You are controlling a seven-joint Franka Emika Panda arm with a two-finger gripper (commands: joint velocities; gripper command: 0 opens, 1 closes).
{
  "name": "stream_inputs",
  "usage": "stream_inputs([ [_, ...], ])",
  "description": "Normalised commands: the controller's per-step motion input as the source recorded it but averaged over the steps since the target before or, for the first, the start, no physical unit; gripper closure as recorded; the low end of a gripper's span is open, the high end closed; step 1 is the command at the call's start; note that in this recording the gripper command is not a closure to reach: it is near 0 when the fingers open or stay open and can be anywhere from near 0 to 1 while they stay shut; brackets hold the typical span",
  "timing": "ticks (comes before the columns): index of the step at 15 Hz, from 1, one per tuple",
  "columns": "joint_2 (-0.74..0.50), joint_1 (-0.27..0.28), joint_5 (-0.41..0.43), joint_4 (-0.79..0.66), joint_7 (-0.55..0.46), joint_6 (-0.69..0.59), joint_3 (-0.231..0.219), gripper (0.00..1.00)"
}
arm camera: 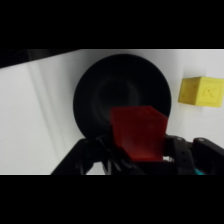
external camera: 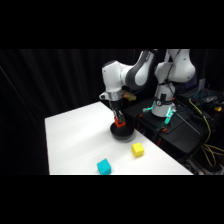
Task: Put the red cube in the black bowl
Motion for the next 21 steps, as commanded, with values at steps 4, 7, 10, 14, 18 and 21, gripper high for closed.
stream_inputs([
  [4,0.29,-0.055,0.152,0.16,-0.1,0.18,-0.001,0.0],
  [7,0.16,-0.04,0.064,0.2,-0.03,0.02,0.018,0.0],
  [10,-0.16,0.025,-0.134,0.15,0.17,-0.24,-0.016,0.0],
  [14,-0.44,0.053,-0.216,0.14,0.26,-0.54,-0.047,0.0],
  [18,-0.56,0.017,-0.115,0.08,0.16,-0.55,-0.028,0.0],
  [21,-0.48,0.003,-0.113,0.08,0.14,-0.39,-0.002,0.0],
])
